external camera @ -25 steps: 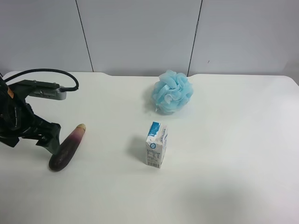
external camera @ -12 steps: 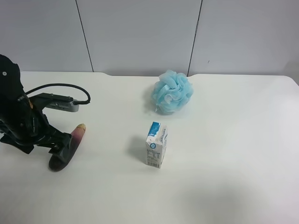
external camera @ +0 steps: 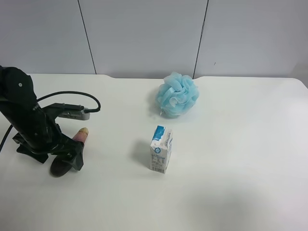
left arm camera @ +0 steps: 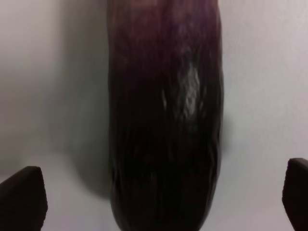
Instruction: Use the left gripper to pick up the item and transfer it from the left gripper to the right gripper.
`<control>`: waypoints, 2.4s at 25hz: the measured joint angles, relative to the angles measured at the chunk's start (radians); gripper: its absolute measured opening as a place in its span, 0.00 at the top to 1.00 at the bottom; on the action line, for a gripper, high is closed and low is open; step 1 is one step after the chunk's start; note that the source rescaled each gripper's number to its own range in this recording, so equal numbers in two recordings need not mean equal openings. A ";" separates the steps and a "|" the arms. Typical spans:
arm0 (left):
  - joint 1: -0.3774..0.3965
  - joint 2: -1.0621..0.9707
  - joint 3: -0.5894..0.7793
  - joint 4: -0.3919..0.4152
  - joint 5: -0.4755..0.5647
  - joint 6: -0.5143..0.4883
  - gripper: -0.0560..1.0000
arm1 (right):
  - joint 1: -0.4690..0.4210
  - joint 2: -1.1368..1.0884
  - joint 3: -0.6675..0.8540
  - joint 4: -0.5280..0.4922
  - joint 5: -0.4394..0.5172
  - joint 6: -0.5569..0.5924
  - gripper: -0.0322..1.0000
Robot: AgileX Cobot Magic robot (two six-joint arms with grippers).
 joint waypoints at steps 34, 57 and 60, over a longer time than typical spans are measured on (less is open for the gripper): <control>0.000 -0.008 -0.128 -0.003 0.229 0.043 0.95 | 0.000 0.000 0.000 0.000 0.000 0.000 0.17; -0.327 -0.181 -0.506 -0.003 0.563 0.139 0.95 | 0.000 0.000 0.000 0.000 0.000 0.000 0.17; -0.368 -0.181 -0.524 -0.003 0.554 0.141 0.95 | 0.000 0.000 0.000 0.000 0.000 0.000 0.17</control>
